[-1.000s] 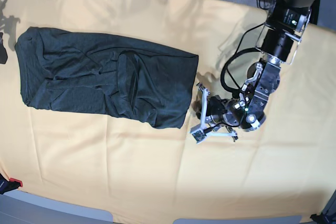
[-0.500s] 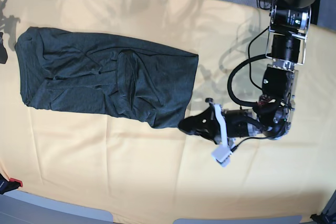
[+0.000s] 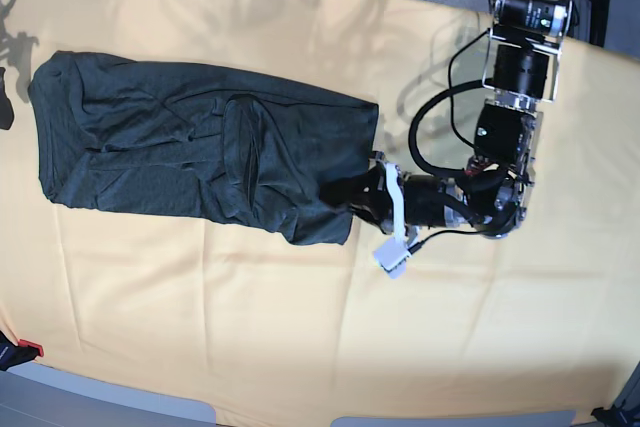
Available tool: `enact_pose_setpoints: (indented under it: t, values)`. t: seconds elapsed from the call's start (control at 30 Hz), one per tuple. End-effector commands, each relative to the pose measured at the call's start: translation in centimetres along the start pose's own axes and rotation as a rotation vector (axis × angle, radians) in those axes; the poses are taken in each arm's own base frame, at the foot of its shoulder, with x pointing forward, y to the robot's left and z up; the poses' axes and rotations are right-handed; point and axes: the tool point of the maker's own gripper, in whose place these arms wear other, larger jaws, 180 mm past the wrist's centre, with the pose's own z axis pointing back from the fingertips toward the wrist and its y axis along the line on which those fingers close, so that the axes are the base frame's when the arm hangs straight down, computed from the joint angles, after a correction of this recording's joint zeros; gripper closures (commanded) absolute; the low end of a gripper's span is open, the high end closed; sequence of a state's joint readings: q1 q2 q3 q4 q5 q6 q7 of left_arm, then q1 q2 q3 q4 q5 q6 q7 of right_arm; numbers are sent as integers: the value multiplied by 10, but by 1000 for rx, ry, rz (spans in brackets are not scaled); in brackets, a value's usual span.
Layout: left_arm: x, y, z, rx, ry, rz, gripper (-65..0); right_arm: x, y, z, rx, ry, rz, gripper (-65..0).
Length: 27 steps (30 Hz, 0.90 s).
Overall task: Fold the T-shirt properly
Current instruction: 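Grasp the collar end with the right gripper and lift it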
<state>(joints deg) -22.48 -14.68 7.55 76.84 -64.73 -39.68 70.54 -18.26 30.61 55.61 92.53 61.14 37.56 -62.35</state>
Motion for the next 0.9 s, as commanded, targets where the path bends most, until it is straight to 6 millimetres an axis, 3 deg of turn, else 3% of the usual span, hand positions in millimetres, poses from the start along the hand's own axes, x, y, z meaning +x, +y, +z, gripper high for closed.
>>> enact_pose_setpoints:
  t: [0.0, 0.23, 0.43, 0.6, 0.87]
  values:
    - [16, -2, 3, -2, -45, -32, 0, 21, 1, 5, 12, -60, 33, -432]
    - [-23, 4, -16, 61, 58, -48, 0, 24, 2, 4, 16, -68, 37, -432]
    - [-55, -2, -36, 73, 199, -117, 0, 4, -8, -17, -60, 25, 39, -433]
    - [-58, -5, -43, 66, 202, -138, 0, -7, -2, -49, -47, 87, -9, -438]
    - [-62, -4, -41, 70, 226, -136, 0, -37, -28, -77, -74, 160, -192, -454]
